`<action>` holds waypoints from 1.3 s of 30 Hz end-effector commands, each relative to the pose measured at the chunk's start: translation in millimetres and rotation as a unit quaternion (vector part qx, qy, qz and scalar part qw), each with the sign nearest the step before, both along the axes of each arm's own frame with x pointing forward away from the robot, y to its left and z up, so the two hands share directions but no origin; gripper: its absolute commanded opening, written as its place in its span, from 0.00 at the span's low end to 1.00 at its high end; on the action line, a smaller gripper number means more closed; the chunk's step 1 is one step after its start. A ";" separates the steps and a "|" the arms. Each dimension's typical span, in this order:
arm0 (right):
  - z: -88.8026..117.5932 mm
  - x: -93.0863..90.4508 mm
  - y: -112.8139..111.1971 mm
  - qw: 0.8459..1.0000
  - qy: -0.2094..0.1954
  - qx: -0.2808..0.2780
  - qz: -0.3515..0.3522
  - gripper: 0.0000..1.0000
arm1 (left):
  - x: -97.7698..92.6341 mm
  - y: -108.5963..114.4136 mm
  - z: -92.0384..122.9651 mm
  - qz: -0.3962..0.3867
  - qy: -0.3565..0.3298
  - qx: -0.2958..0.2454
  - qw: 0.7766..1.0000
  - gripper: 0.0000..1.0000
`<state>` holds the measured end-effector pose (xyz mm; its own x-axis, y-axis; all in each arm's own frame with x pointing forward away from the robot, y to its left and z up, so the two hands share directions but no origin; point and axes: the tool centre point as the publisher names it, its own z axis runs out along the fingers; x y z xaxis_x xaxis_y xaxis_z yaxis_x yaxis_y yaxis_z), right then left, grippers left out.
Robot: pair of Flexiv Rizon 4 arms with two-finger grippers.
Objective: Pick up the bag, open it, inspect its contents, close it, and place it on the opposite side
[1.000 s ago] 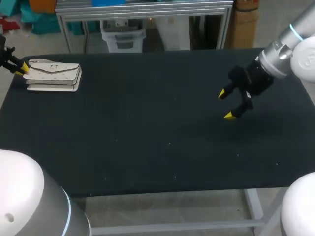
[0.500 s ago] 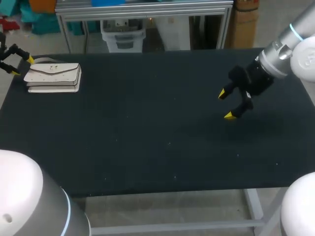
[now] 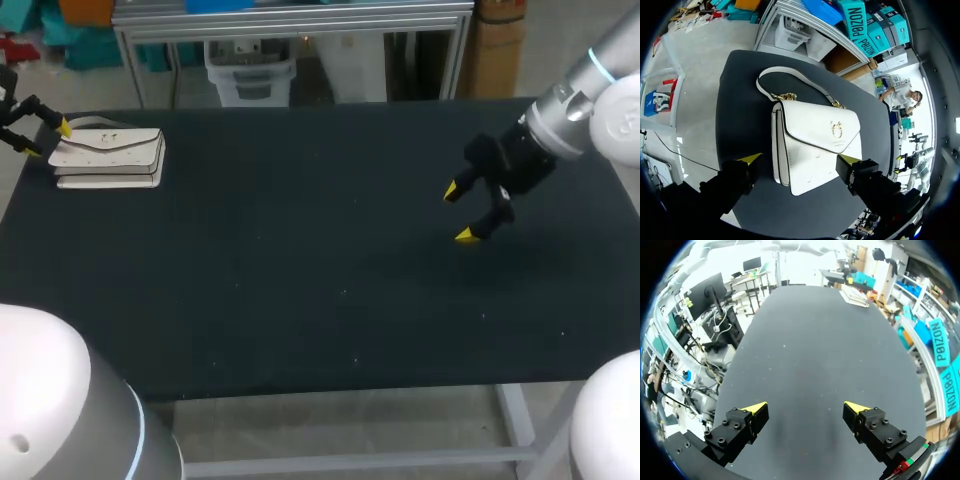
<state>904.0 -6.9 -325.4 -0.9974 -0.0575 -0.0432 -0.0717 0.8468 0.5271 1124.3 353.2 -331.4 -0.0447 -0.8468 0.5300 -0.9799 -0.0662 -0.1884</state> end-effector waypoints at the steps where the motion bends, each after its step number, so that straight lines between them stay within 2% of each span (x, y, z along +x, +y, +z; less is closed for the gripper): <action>1: -0.2 0.4 -0.3 1.000 0.001 0.001 0.001 1.00 | 6.4 4.5 0.5 -0.227 0.361 0.015 0.904 1.00; 5: -0.2 0.4 -0.3 1.000 0.001 0.001 0.001 1.00 | 6.4 4.5 0.5 -0.227 0.361 0.015 0.904 1.00; 9: -0.2 0.4 -0.3 1.000 0.001 0.001 0.001 1.00 | 5.2 -7.0 -14.9 -0.234 0.412 0.006 0.881 1.00; 16: -0.2 0.4 -0.3 1.000 0.001 0.001 0.001 1.00 | 0.7 -7.7 -31.5 -0.222 0.448 -0.015 0.866 1.00; 21: -0.2 0.4 -0.3 1.000 0.001 0.001 0.001 1.00 | -3.0 -10.8 -28.7 -0.227 0.447 -0.016 0.865 0.54; 25: -0.2 0.4 -0.3 1.000 0.001 0.001 0.001 1.00 | -7.0 -13.3 -29.2 -0.226 0.454 -0.007 0.862 0.45; 28: -0.2 0.4 -0.3 1.000 0.001 0.001 0.001 1.00 | -8.2 -14.6 -33.7 -0.225 0.463 0.000 0.857 0.25; 29: -0.2 0.4 -0.3 1.000 0.001 0.001 0.001 1.00 | -8.8 -15.5 -35.3 -0.224 0.466 0.002 0.856 0.16; 30: -0.2 0.4 -0.3 1.000 0.001 0.001 0.001 1.00 | -9.5 -16.6 -36.7 -0.222 0.470 0.004 0.854 0.00; 39: -0.2 0.4 -0.3 1.000 0.001 0.001 0.001 1.00 | -27.0 -41.3 -46.3 -0.264 0.485 0.023 0.834 0.00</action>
<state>904.0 -6.9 -325.5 -0.9974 -0.0576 -0.0433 -0.0718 0.8467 0.5271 1093.5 315.5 -370.9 0.0101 -0.8675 0.4974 -0.9998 -0.0173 -0.0100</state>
